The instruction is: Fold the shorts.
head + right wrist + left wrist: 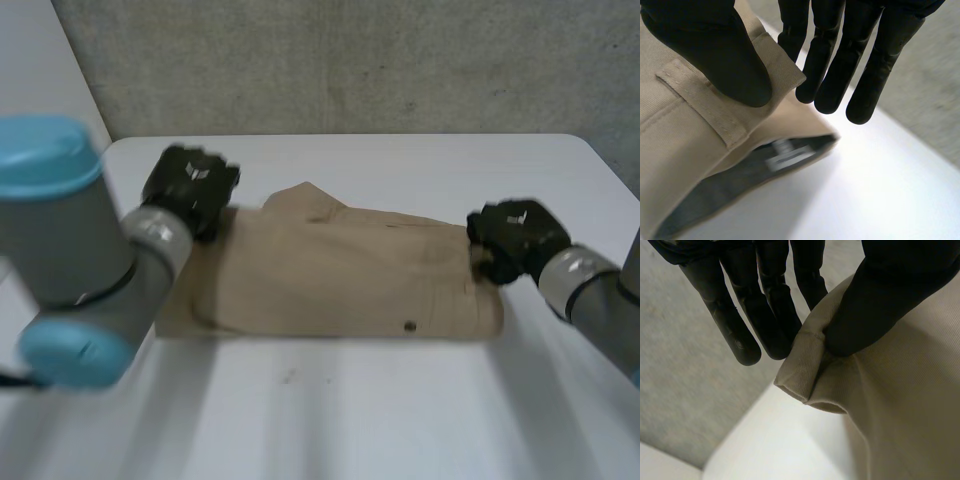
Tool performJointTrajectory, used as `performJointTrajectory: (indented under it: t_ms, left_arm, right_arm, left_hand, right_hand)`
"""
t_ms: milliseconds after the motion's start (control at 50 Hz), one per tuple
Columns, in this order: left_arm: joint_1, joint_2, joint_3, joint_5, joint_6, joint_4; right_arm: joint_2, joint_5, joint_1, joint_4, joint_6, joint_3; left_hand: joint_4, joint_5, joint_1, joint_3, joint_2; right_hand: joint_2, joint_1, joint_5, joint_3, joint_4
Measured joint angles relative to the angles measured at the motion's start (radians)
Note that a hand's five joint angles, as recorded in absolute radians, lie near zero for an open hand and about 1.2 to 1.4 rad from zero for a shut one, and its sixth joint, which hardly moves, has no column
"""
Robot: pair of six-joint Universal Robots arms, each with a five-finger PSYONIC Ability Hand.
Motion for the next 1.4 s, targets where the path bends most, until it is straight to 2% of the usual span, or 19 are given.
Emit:
performJointTrajectory:
  t_ms: [240,340,420,460,480,520,540,560,580,600,620,740,880,1020,1080,1120,1220,1340,1400]
  left_arm:
    - [-0.002,-0.501,0.613,0.007,0.033,0.022]
    - [0.002,-0.771,0.920,0.044,0.036,0.054]
    - [0.004,-0.848,0.998,0.067,0.037,0.083]
    - [0.005,-0.931,1.059,0.095,0.037,0.150]
    - [0.005,-0.945,1.065,0.098,0.037,0.167]
    - [0.006,-0.970,1.071,0.101,0.037,0.207]
    - [0.006,-0.980,1.071,0.100,0.036,0.229]
    - [0.005,-0.987,1.071,0.096,0.036,0.249]
    - [0.005,-0.990,1.070,0.093,0.036,0.257]
    - [0.005,-0.993,1.068,0.083,0.035,0.272]
    - [0.004,-0.994,1.066,0.076,0.034,0.279]
    - [-0.013,-0.945,1.035,-0.005,0.021,0.291]
    - [-0.032,-0.719,0.832,-0.064,-0.030,0.236]
    - [-0.020,-0.280,0.314,-0.045,-0.221,0.192]
    - [-0.014,-0.150,0.131,-0.031,-0.286,0.193]
    - [-0.014,-0.150,0.131,-0.031,-0.286,0.193]
    - [0.006,0.020,-0.185,-0.018,-0.346,0.226]
    - [0.023,0.047,-0.344,-0.021,-0.349,0.301]
    - [0.030,0.045,-0.402,-0.024,-0.349,0.349]
  right_arm:
    - [0.234,0.140,0.035,-0.135,-0.001,-0.299]
    - [0.430,0.190,0.049,-0.210,-0.002,-0.467]
    - [0.497,0.201,0.056,-0.217,-0.006,-0.523]
    - [0.607,0.234,0.069,-0.223,-0.035,-0.618]
    - [0.628,0.244,0.072,-0.226,-0.046,-0.638]
    - [0.659,0.257,0.076,-0.236,-0.064,-0.667]
    - [0.678,0.265,0.080,-0.248,-0.077,-0.686]
    - [0.688,0.270,0.083,-0.258,-0.085,-0.697]
    - [0.693,0.273,0.084,-0.266,-0.090,-0.703]
    - [0.697,0.275,0.086,-0.276,-0.094,-0.709]
    - [0.698,0.276,0.088,-0.282,-0.095,-0.712]
    - [0.603,0.277,0.093,-0.315,-0.037,-0.689]
    - [0.366,0.265,0.090,-0.305,0.081,-0.553]
    - [0.078,0.206,0.082,-0.144,0.128,-0.313]
    - [0.040,0.187,0.080,-0.060,0.132,-0.246]
    - [0.040,0.187,0.080,-0.060,0.132,-0.246]
    - [0.025,0.163,0.081,0.049,0.133,-0.089]
    - [0.055,0.149,0.080,-0.014,0.142,-0.005]
    - [0.104,0.142,0.075,-0.129,0.173,0.034]
  left_hand:
    - [0.000,0.000,0.000,0.000,0.000]
    - [0.004,0.000,0.000,0.001,0.001]
    - [0.004,0.000,0.000,0.003,0.001]
    - [0.003,0.000,0.000,0.003,0.000]
    - [-0.048,-0.030,-0.034,-0.042,-0.058]
    - [-0.113,-0.086,-0.100,-0.124,-0.131]
    - [-0.505,-0.470,-0.543,-0.513,-0.528]
    - [-0.505,-0.470,-0.543,-0.513,-0.528]
    - [-0.716,-0.676,-0.772,-0.698,-0.715]
    - [-0.812,-0.764,-0.857,-0.791,-0.809]
    - [-0.959,-0.902,-0.952,-0.945,-0.960]
    - [-0.986,-0.931,-0.953,-0.964,-0.989]
    - [-0.986,-0.931,-0.953,-0.964,-0.989]
    - [-0.986,-0.931,-0.953,-0.964,-0.990]
    - [-0.986,-0.931,-0.953,-0.964,-0.991]
    - [-0.986,-0.931,-0.953,-0.964,-0.991]
    - [-0.986,-0.931,-0.953,-0.964,-0.991]
    - [-0.986,-0.931,-0.953,-0.964,-0.991]
    - [-0.986,-0.931,-0.953,-0.964,-0.991]
  right_hand:
    - [0.000,0.000,0.000,0.000,0.000]
    - [0.000,0.000,0.000,0.000,0.001]
    - [0.000,0.000,0.000,0.000,0.001]
    - [0.000,0.000,0.000,0.000,0.002]
    - [-0.020,-0.014,-0.011,-0.012,-0.010]
    - [-0.331,-0.283,-0.281,-0.327,-0.310]
    - [-0.498,-0.461,-0.455,-0.490,-0.491]
    - [-0.718,-0.637,-0.651,-0.689,-0.688]
    - [-0.718,-0.637,-0.651,-0.689,-0.688]
    - [-0.905,-0.756,-0.853,-0.892,-0.895]
    - [-0.934,-0.772,-0.893,-0.934,-0.934]
    - [-0.955,-0.776,-0.922,-0.967,-0.953]
    - [-0.955,-0.776,-0.922,-0.967,-0.953]
    - [-0.955,-0.776,-0.922,-0.967,-0.953]
    - [-0.955,-0.776,-0.922,-0.967,-0.953]
    - [-0.955,-0.776,-0.922,-0.967,-0.953]
    - [-0.924,-0.769,-0.892,-0.915,-0.943]
    - [-0.875,-0.729,-0.864,-0.868,-0.884]
    - [-0.830,-0.676,-0.822,-0.822,-0.835]
